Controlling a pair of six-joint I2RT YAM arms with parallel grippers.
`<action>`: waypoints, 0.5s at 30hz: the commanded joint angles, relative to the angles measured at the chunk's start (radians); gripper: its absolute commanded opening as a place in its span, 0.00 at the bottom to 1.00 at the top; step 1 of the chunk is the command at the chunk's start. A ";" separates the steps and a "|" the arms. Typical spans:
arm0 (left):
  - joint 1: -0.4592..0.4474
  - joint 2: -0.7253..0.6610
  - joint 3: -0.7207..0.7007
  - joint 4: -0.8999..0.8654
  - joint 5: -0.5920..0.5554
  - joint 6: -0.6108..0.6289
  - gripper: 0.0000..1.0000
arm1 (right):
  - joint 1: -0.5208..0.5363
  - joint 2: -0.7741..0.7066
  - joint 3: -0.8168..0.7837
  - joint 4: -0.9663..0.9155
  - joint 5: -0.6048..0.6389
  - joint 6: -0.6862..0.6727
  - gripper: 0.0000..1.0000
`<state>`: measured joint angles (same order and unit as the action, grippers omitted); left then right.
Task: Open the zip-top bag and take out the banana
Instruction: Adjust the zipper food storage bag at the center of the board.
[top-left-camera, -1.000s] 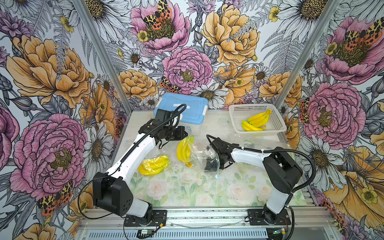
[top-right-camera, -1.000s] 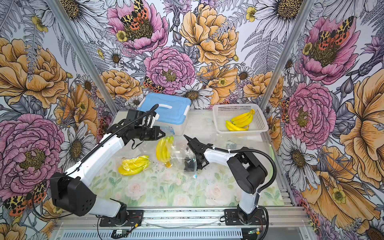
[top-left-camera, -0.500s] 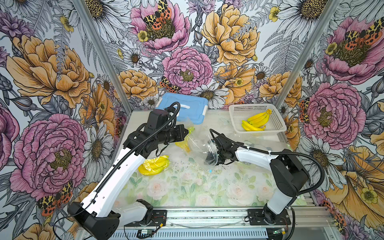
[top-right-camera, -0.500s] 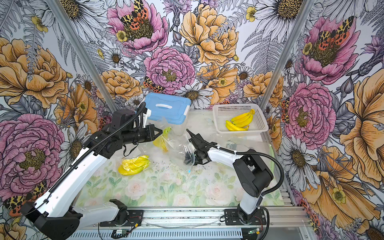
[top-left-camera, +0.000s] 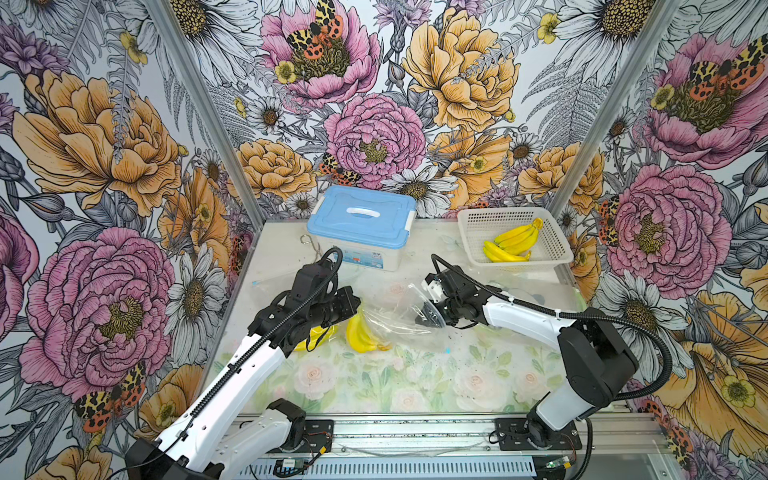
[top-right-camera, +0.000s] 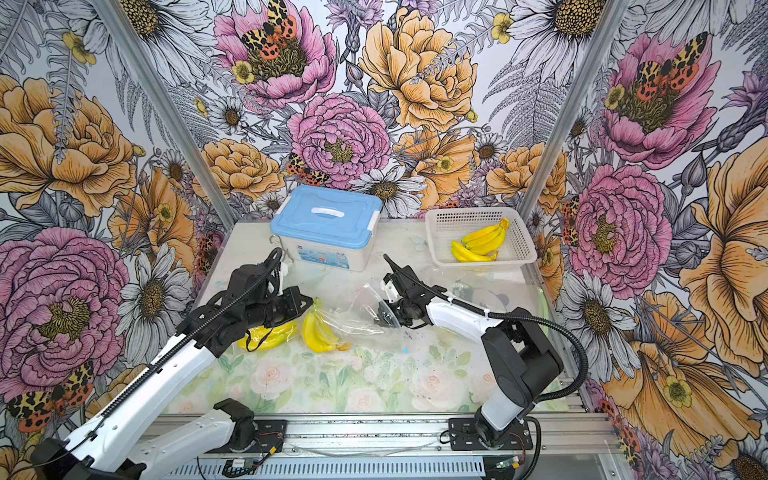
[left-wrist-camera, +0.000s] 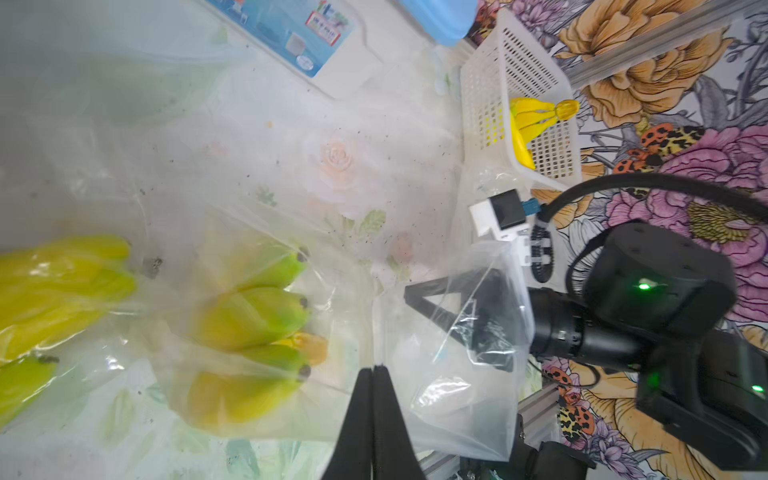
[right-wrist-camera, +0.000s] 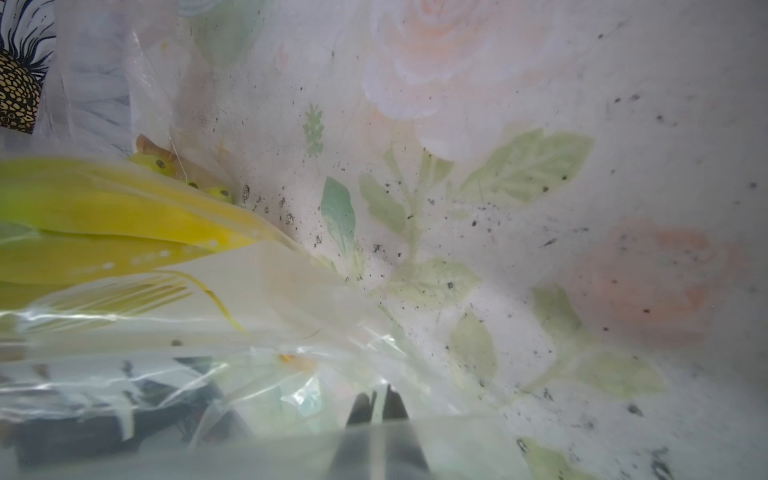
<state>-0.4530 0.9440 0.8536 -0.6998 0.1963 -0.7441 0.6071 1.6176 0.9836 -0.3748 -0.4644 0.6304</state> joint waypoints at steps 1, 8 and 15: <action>0.025 -0.048 -0.104 0.152 0.038 -0.112 0.12 | -0.004 0.000 -0.004 0.019 -0.011 -0.008 0.12; 0.263 -0.130 -0.126 0.143 0.122 -0.072 0.99 | -0.007 0.100 0.025 0.019 -0.026 -0.027 0.12; 0.434 -0.069 0.030 0.008 0.206 0.093 0.99 | -0.006 0.166 0.041 0.017 -0.029 -0.045 0.11</action>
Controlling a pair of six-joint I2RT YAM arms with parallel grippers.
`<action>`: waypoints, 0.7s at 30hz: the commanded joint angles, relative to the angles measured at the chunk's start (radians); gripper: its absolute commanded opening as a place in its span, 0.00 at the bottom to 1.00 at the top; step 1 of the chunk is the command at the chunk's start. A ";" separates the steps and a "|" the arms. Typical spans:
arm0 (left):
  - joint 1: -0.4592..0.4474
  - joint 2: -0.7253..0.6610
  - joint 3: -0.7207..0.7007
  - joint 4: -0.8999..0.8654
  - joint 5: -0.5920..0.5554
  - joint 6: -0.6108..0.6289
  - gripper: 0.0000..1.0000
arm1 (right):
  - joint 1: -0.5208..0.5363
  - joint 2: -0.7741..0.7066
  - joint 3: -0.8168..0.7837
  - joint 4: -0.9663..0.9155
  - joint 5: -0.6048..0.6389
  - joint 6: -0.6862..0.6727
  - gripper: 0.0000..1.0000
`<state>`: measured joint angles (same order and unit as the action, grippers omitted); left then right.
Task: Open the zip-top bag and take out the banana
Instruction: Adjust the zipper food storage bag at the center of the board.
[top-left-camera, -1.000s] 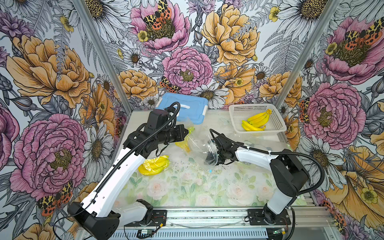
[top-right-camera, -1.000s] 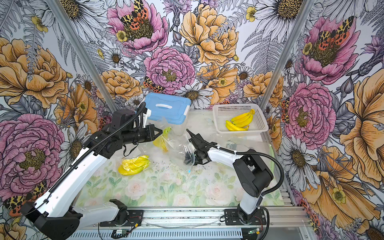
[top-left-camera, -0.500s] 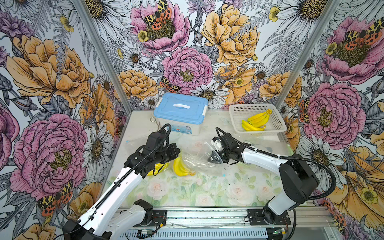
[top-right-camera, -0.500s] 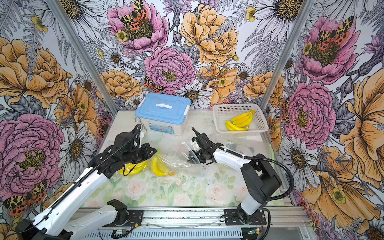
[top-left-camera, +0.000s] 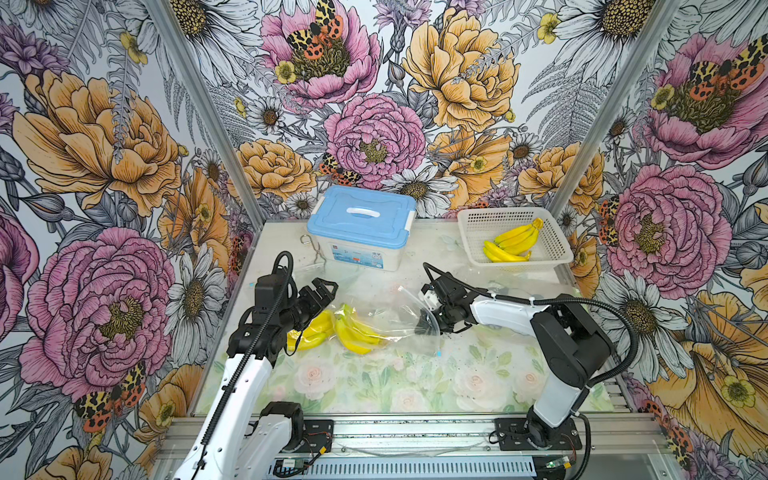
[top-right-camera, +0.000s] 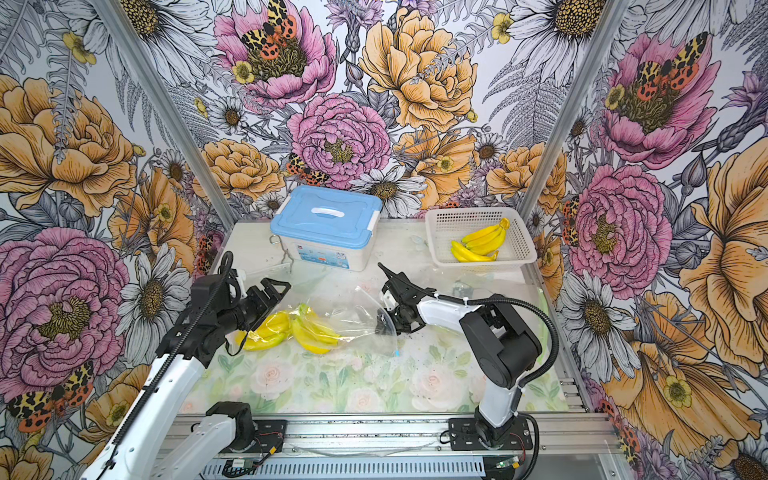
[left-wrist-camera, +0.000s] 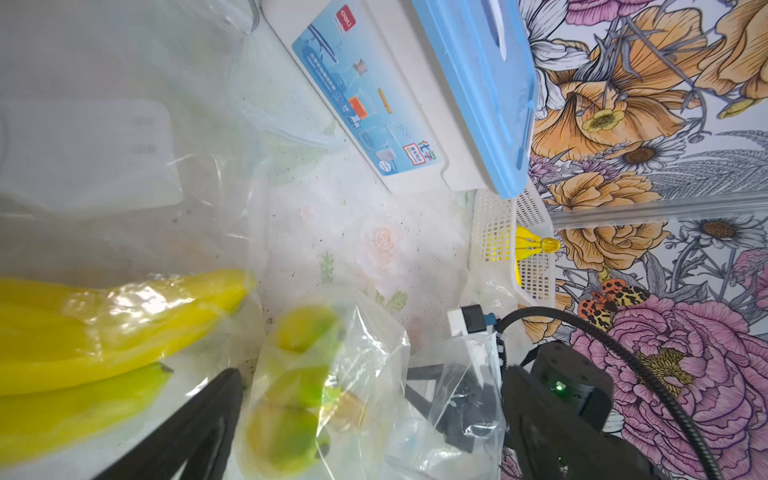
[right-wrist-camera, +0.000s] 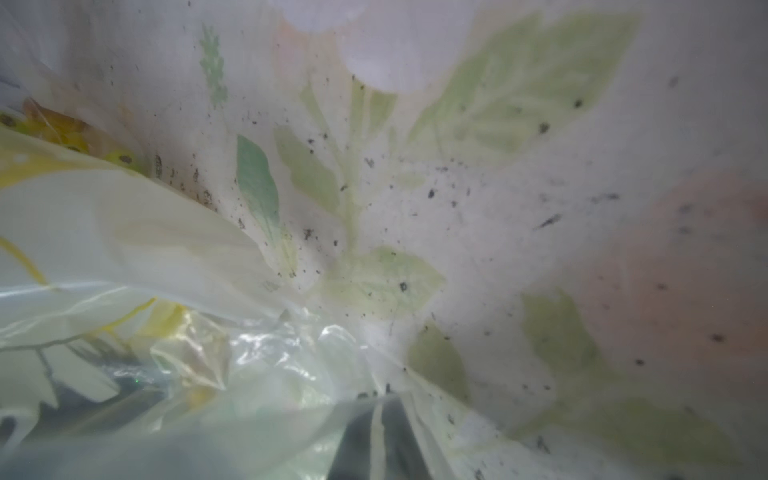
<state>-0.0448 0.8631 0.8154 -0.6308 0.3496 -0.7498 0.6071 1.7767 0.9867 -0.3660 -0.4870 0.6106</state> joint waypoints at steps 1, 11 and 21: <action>0.038 0.019 0.084 -0.095 0.049 0.123 0.99 | -0.009 0.011 0.038 0.009 -0.006 -0.029 0.11; 0.026 0.187 0.074 -0.083 0.181 0.237 0.98 | -0.024 0.047 0.044 0.009 -0.023 -0.038 0.11; -0.056 0.223 0.073 -0.089 0.187 0.239 0.79 | -0.041 0.058 0.053 0.009 -0.039 -0.045 0.11</action>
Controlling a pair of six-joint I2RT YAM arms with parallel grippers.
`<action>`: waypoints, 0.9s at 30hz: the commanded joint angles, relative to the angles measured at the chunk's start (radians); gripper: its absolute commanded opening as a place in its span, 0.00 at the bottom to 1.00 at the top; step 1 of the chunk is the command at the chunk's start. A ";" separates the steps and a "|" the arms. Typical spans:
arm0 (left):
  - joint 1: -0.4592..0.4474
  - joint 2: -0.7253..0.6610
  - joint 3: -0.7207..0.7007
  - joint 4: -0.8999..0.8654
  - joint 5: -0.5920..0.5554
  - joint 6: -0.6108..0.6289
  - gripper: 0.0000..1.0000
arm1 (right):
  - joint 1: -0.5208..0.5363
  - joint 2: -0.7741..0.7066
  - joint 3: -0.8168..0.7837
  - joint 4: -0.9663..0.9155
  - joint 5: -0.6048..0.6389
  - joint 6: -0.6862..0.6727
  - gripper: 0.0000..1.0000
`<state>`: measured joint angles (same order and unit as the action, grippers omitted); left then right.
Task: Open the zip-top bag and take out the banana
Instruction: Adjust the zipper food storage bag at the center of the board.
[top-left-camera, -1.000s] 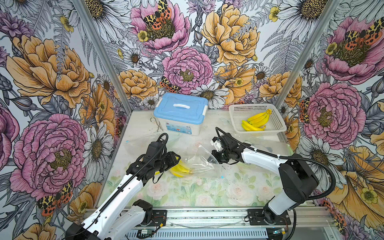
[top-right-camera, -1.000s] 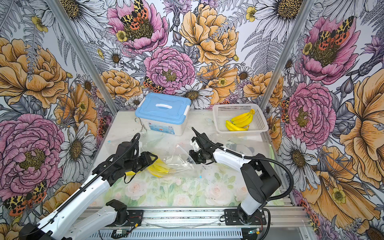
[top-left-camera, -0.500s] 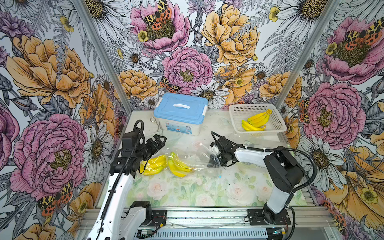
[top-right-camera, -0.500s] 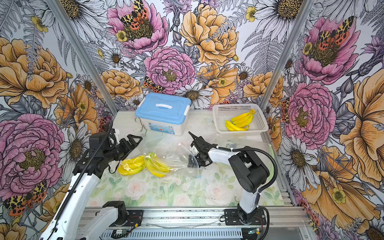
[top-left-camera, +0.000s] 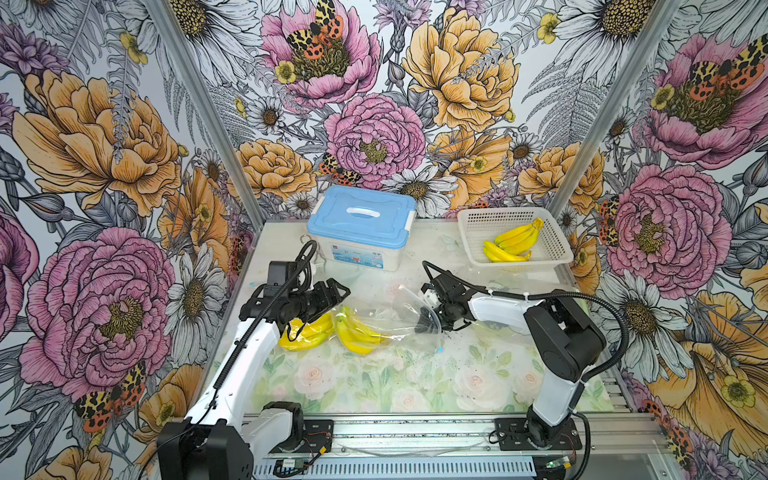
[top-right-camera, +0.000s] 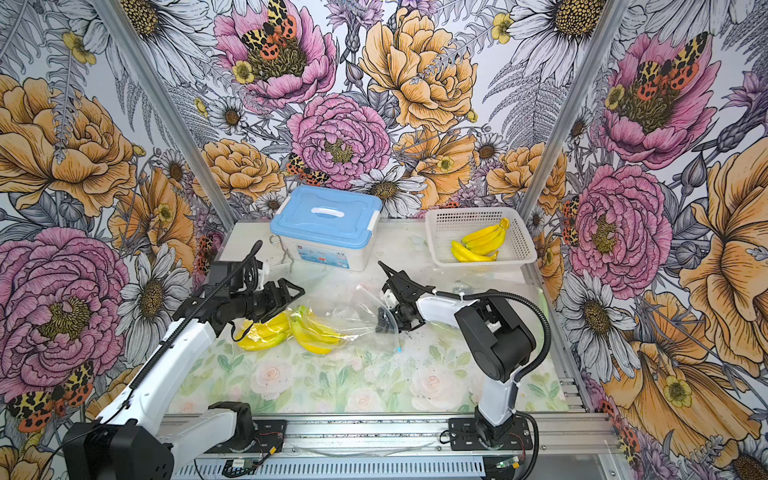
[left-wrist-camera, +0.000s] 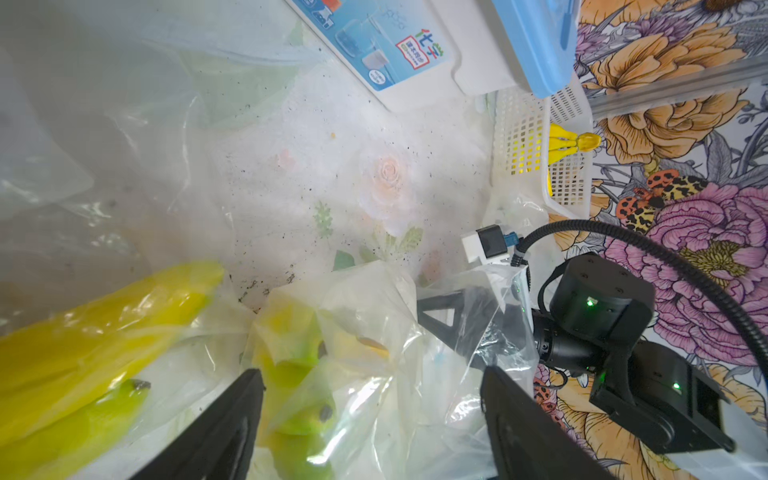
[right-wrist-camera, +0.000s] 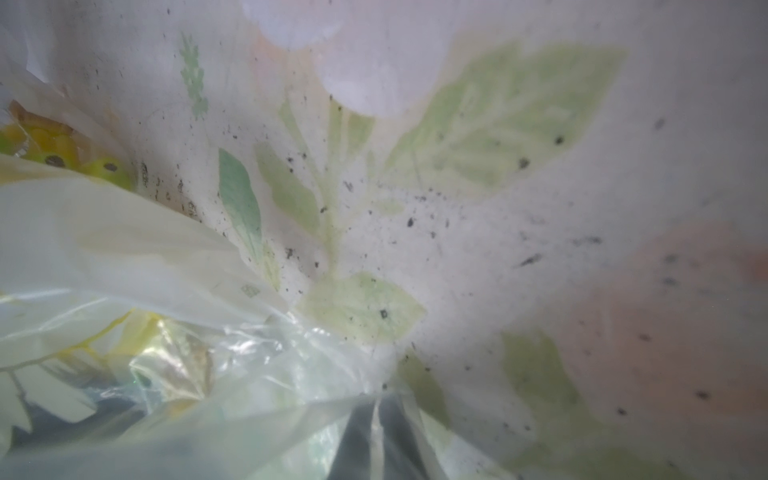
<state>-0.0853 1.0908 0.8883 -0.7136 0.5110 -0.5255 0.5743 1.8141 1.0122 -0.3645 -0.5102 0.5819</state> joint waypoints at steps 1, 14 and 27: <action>-0.025 -0.012 -0.010 -0.007 0.016 0.012 0.77 | -0.009 0.020 0.028 0.007 -0.017 -0.016 0.11; -0.038 -0.023 -0.035 -0.016 -0.013 0.015 0.21 | -0.014 0.014 0.029 0.007 -0.030 -0.010 0.11; -0.139 -0.106 0.104 -0.041 -0.082 -0.089 0.00 | -0.015 0.018 0.017 0.006 -0.025 -0.014 0.11</action>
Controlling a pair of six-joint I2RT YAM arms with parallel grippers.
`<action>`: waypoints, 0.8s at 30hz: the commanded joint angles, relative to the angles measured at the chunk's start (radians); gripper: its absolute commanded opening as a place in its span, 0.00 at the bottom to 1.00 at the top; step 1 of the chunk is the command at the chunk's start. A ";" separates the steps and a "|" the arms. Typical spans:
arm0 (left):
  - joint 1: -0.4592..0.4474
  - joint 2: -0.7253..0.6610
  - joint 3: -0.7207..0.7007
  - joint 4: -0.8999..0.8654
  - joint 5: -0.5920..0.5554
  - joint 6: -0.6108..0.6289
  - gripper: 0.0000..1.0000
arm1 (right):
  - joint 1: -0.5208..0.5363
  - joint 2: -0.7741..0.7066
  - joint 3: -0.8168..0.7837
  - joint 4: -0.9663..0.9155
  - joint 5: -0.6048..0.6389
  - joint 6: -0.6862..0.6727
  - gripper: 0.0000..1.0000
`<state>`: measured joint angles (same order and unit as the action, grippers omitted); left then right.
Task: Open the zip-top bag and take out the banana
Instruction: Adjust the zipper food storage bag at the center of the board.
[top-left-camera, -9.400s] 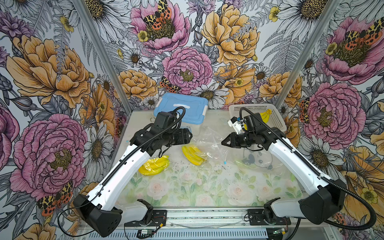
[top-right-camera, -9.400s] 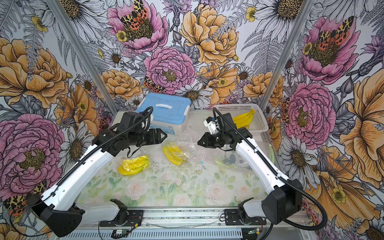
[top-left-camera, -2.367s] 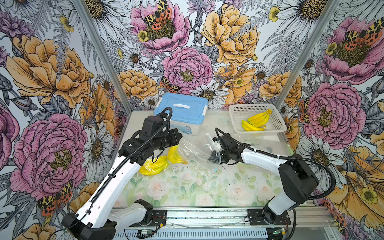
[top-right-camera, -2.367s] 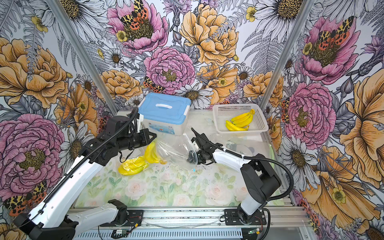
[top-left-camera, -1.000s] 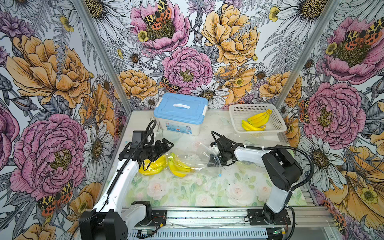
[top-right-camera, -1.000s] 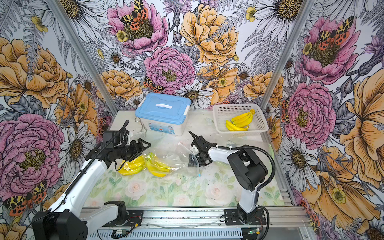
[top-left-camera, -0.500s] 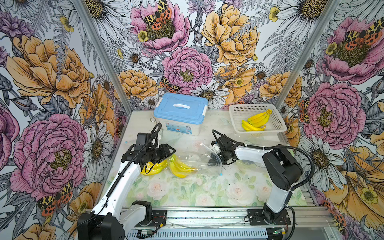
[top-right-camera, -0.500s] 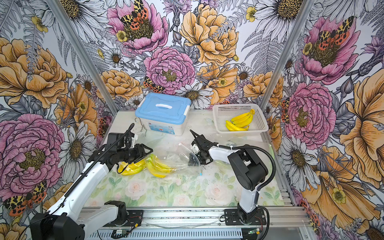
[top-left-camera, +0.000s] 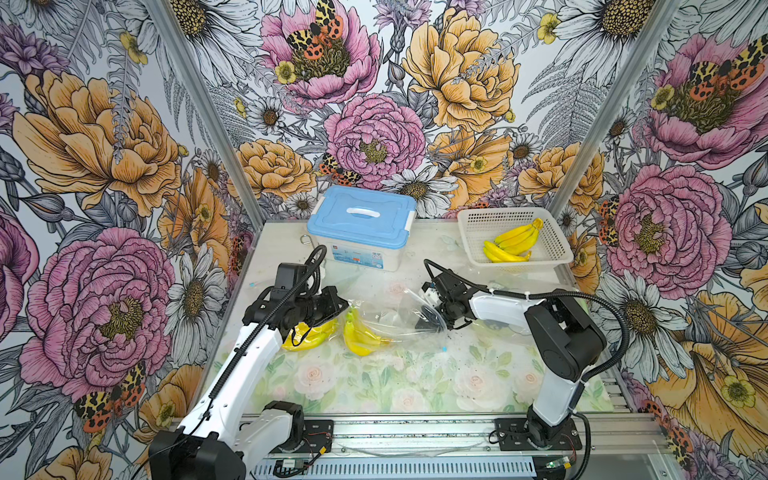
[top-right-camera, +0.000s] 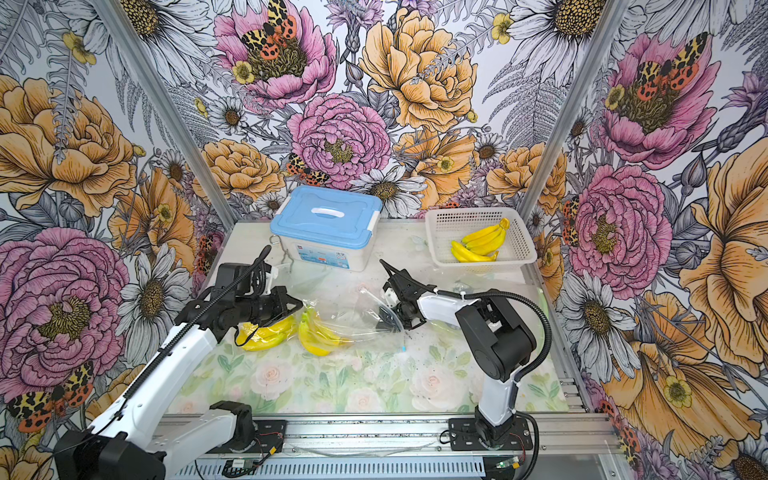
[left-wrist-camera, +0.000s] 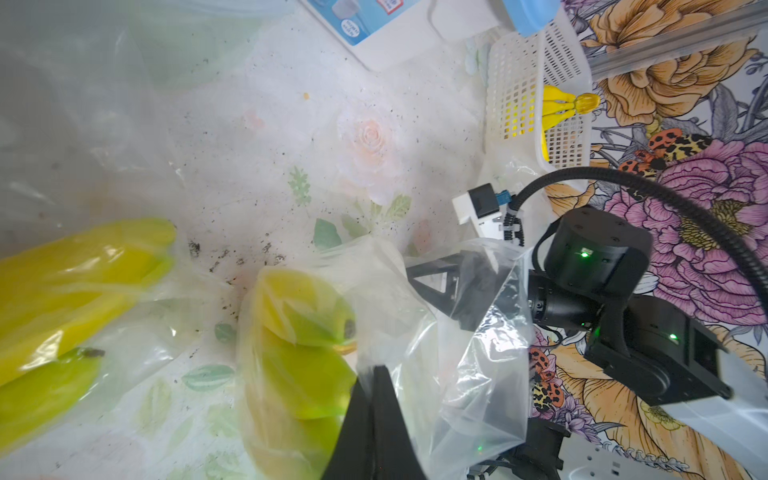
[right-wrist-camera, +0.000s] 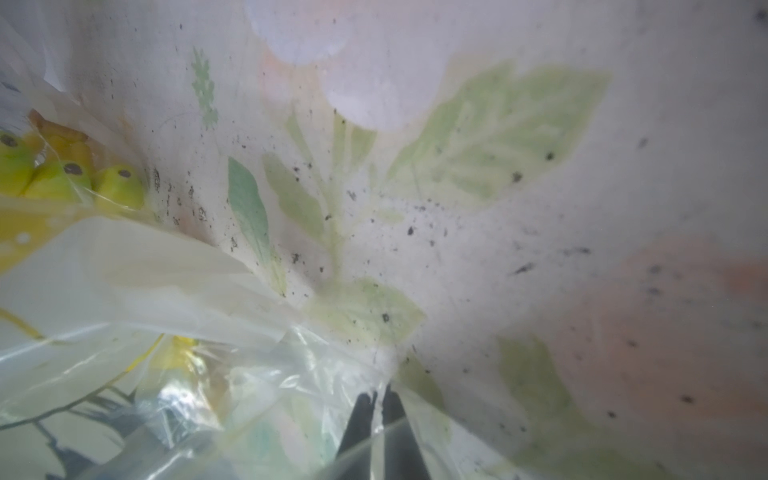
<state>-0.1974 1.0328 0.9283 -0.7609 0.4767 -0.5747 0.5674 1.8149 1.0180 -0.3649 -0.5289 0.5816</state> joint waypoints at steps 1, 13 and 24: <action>-0.037 -0.054 0.072 0.006 -0.058 -0.048 0.00 | -0.009 0.020 0.010 0.005 0.000 -0.012 0.11; -0.219 0.030 0.300 -0.055 -0.244 -0.100 0.00 | -0.009 0.024 0.025 0.001 0.000 -0.015 0.11; -0.401 0.285 0.767 -0.365 -0.415 -0.102 0.00 | -0.009 0.044 0.026 0.007 0.021 -0.088 0.11</action>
<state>-0.5777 1.2793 1.6127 -1.0340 0.1383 -0.6674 0.5632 1.8305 1.0260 -0.3611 -0.5312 0.5385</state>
